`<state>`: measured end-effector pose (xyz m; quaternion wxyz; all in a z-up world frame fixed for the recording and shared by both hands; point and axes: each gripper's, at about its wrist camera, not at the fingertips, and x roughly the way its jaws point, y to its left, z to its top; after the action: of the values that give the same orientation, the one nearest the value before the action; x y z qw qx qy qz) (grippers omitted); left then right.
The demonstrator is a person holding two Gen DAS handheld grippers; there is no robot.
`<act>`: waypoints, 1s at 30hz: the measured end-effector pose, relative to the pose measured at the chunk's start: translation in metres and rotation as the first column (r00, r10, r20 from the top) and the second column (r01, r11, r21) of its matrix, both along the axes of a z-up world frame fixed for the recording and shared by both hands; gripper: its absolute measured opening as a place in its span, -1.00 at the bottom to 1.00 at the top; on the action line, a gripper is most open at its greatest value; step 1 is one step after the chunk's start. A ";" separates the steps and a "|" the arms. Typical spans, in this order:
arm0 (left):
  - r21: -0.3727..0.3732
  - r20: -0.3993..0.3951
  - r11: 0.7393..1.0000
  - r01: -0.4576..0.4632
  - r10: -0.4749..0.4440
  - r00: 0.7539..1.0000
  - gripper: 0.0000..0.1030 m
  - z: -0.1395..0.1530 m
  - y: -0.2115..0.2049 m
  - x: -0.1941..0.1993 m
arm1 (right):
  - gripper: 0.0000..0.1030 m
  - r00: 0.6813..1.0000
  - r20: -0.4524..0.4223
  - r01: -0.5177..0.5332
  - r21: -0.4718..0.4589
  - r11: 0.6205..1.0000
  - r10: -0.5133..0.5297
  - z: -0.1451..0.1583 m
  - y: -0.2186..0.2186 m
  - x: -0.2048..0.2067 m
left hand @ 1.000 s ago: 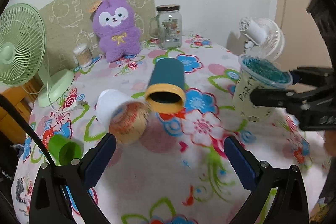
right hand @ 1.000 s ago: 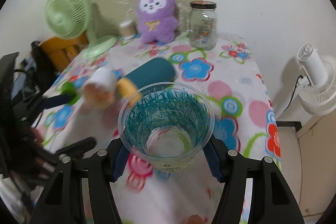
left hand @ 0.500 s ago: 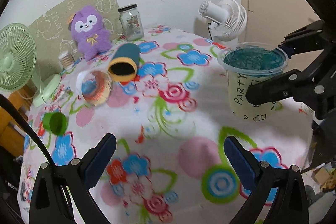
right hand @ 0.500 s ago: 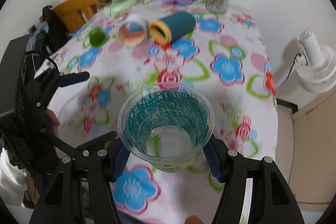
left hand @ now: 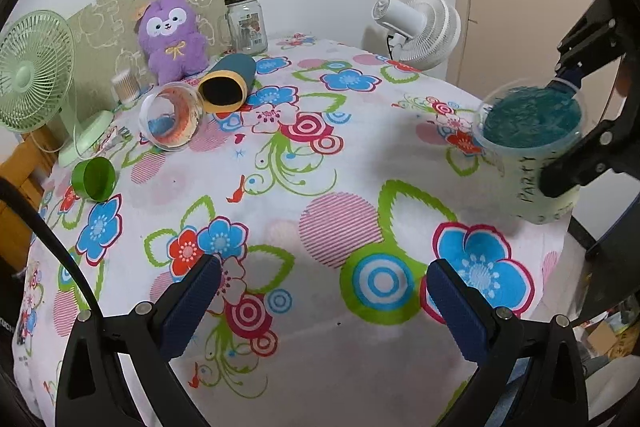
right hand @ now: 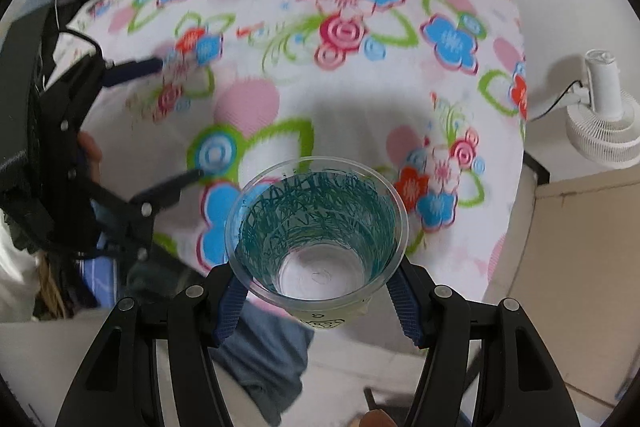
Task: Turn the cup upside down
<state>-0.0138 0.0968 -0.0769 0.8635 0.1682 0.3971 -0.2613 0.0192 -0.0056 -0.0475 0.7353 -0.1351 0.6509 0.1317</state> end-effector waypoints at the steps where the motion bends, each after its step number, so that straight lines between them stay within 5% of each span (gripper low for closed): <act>1: 0.001 -0.005 1.000 0.005 -0.005 1.000 1.00 -0.002 -0.001 -0.001 | 0.29 1.000 -0.025 -0.004 -0.005 1.000 0.003 -0.003 0.001 0.001; 12: 0.009 -0.009 0.999 -0.049 0.049 0.999 1.00 -0.011 0.005 0.009 | 0.29 0.987 -0.163 0.009 -0.011 1.000 -0.011 -0.031 0.002 0.040; 18: -0.011 -0.032 0.996 -0.093 0.093 0.995 1.00 -0.012 0.013 0.015 | 0.32 0.992 -0.122 -0.034 -0.025 0.999 0.031 -0.032 0.012 0.064; 22: -0.003 -0.037 0.995 -0.099 0.099 0.994 1.00 -0.011 0.014 0.015 | 0.60 0.993 -0.108 -0.044 -0.046 0.998 0.039 -0.033 0.012 0.068; 30: -0.017 -0.049 0.994 -0.104 0.103 0.993 1.00 -0.008 0.010 0.013 | 0.73 0.996 -0.091 -0.026 -0.028 0.999 0.024 -0.025 -0.001 0.063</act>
<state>-0.0008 0.1072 -0.0847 0.8677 0.1327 0.4233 -0.2242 0.0826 -0.0063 -0.0724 0.7012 -0.1477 0.6838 0.1375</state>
